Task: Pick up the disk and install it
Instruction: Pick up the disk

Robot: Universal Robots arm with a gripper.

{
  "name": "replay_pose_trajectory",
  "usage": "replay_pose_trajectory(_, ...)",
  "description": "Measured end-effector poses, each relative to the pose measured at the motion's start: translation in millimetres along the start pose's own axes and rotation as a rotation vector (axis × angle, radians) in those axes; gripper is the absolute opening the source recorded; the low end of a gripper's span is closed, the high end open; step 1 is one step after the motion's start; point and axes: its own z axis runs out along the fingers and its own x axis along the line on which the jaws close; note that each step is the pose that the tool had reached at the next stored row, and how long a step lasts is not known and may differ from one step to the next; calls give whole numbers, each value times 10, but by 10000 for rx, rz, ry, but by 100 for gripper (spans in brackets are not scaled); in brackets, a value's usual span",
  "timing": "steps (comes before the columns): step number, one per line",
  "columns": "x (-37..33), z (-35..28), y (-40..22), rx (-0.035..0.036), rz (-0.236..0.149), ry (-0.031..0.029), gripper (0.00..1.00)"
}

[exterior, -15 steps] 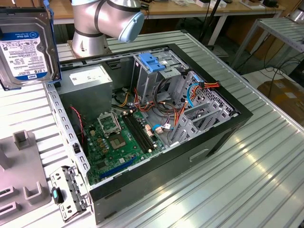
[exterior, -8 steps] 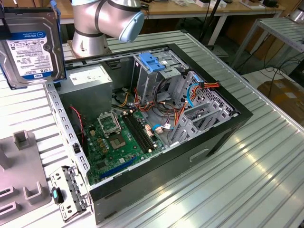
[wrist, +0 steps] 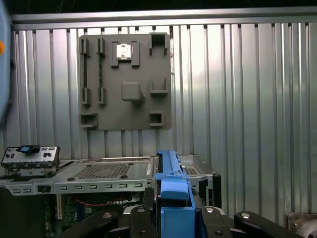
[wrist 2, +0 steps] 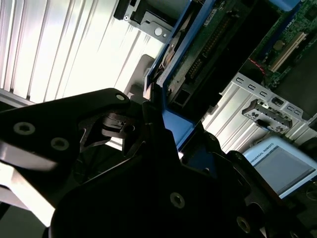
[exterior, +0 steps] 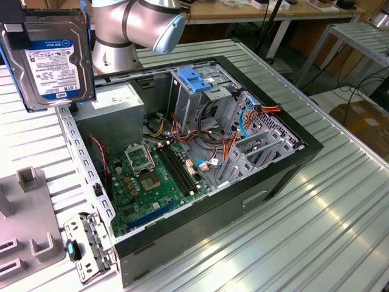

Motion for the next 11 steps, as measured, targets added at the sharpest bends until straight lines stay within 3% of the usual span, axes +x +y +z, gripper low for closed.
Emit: replay_pose_trajectory(11, -7, 2, -185, 0, 0, 9, 37)
